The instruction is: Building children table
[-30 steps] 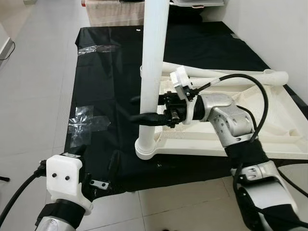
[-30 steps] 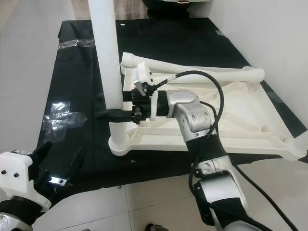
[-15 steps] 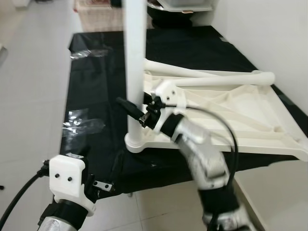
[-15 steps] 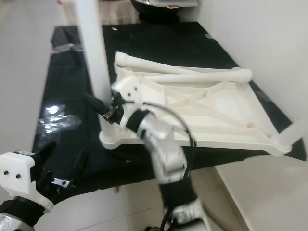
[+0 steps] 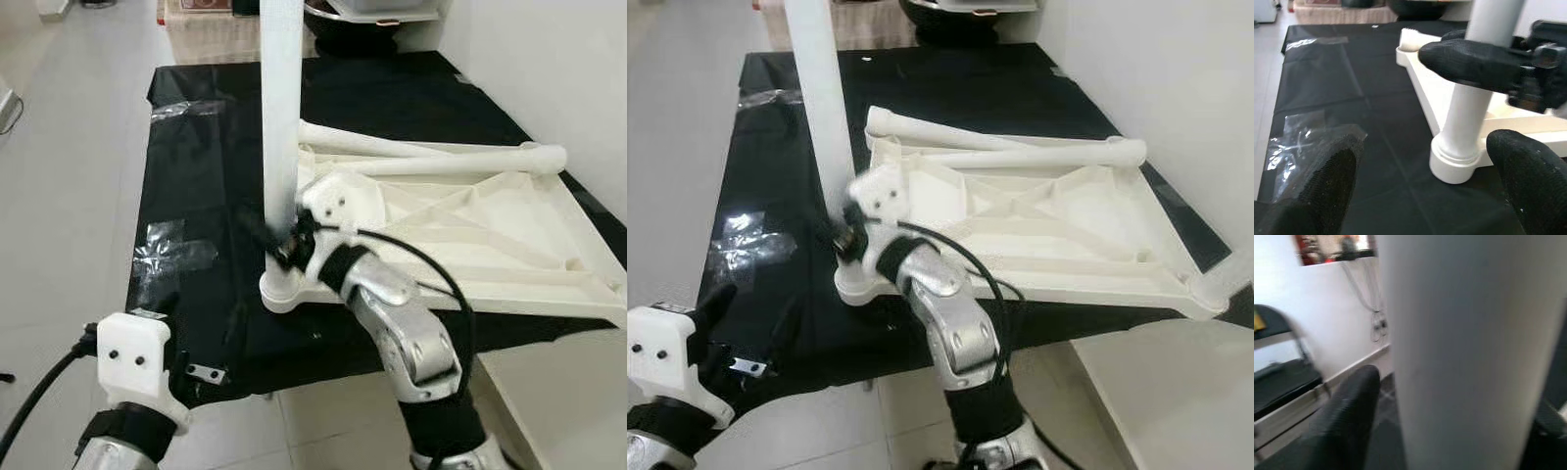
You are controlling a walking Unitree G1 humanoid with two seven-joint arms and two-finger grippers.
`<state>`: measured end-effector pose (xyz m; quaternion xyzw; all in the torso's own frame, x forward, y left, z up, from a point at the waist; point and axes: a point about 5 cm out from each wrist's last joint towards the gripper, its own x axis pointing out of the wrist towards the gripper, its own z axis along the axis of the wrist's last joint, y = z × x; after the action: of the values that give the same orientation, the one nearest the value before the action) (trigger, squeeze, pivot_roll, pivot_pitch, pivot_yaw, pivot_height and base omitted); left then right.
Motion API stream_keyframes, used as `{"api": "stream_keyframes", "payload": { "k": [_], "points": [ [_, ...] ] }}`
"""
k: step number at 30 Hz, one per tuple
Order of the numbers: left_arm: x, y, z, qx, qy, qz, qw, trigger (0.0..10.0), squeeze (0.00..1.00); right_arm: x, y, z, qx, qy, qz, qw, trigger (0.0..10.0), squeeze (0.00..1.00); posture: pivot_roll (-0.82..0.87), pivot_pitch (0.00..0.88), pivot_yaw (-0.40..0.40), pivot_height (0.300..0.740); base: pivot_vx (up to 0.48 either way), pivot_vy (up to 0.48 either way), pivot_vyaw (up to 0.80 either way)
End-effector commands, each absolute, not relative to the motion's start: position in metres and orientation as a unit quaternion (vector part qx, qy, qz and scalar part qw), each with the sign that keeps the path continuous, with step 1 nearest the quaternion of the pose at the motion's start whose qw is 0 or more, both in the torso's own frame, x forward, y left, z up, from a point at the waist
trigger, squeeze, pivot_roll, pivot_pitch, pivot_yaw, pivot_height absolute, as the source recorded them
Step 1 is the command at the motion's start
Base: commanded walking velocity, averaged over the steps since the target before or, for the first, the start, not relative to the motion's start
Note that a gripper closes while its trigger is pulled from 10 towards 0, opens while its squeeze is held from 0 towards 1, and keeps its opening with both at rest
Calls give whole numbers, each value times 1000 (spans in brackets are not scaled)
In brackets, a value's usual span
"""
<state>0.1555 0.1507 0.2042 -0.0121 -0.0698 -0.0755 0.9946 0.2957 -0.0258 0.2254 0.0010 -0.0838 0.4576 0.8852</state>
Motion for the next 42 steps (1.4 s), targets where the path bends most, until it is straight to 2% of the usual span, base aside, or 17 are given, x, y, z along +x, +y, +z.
{"api": "stream_keyframes", "payload": {
  "k": [1, 3, 4, 6, 7, 15, 21, 22, 31, 33, 35, 36, 38, 39, 40, 41, 42],
  "points": [
    [156, 152, 200, -12, -54, -75, 996, 10000, 0, 291, -23, 232, 1, -98, 500, 860, 10000, 1000, 119, 180, -69, 740, 0, 0, 0],
    [156, 152, 200, -12, -54, -75, 996, 10000, 0, 295, -29, 236, -11, -104, 514, 851, 10000, 1000, 125, 185, -70, 740, 0, 0, 0],
    [155, 152, 200, -12, -54, -75, 996, 10000, 0, 301, -37, 240, -26, -109, 537, 836, 10000, 859, 124, 184, -67, 740, 0, 0, 0],
    [155, 152, 200, -12, -53, -74, 996, 10000, 0, 307, -44, 244, -42, -114, 548, 828, 10000, 859, 124, 184, -67, 740, 0, 0, 0],
    [155, 152, 199, -12, -52, -74, 996, 10000, 0, 313, -49, 249, -50, -115, 567, 814, 10000, 0, 123, 189, -67, 740, 0, 0, 0],
    [151, 151, 198, -13, -43, -77, 996, 10000, 0, 333, -70, 280, -75, -113, 656, 743, 10000, 0, 134, 202, -71, 740, 0, 0, 0],
    [149, 150, 198, -13, -41, -75, 996, 10000, 0, 338, -74, 286, -70, -105, 675, 727, 10000, 0, 139, 206, -73, 740, 0, 0, 0],
    [149, 150, 198, -14, -40, -75, 996, 10000, 0, 339, -75, 286, -65, -100, 685, 719, 0, 0, 139, 208, -73, 740, 0, 0, 0],
    [148, 150, 198, -17, -38, -74, 996, 10000, 0, 340, -78, 279, -70, -83, 707, 699, 0, 0, 131, 217, -73, 740, 0, 0, 0],
    [148, 150, 198, -18, -39, -74, 996, 10000, 0, 340, -85, 269, -79, -68, 698, 708, 0, 0, 128, 217, -77, 740, 0, 0, 0],
    [148, 150, 198, -20, -39, -73, 996, 10000, 0, 342, -92, 258, -89, -50, 656, 748, 0, 0, 119, 220, -83, 740, 0, 0, 0],
    [148, 150, 198, -20, -39, -73, 996, 10000, 0, 342, -92, 258, -89, -50, 656, 748, 0, 0, 119, 220, -83, 740, 0, 0, 0],
    [148, 150, 198, -20, -39, -73, 996, 10000, 0, 341, -92, 238, -56, -33, 547, 834, 0, 0, 114, 221, -89, 740, 0, 0, 0],
    [148, 150, 198, -20, -39, -73, 996, 10000, 0, 341, -92, 238, -56, -33, 547, 834, 0, 0, 114, 221, -89, 740, 0, 0, 0],
    [149, 151, 198, -20, -39, -73, 996, 10000, 0, 337, -89, 221, -47, -14, 451, 891, 0, 0, 111, 224, -85, 740, 0, 0, 0],
    [149, 152, 198, -20, -38, -73, 996, 10000, 0, 319, -83, 200, -54, 15, 387, 920, 0, 0, 106, 228, -76, 740, 0, 0, 0],
    [149, 152, 198, -20, -38, -73, 996, 10000, 0, 319, -83, 200, -54, 15, 387, 920, 0, 0, 106, 228, -76, 740, 0, 0, 0]
  ]
}}
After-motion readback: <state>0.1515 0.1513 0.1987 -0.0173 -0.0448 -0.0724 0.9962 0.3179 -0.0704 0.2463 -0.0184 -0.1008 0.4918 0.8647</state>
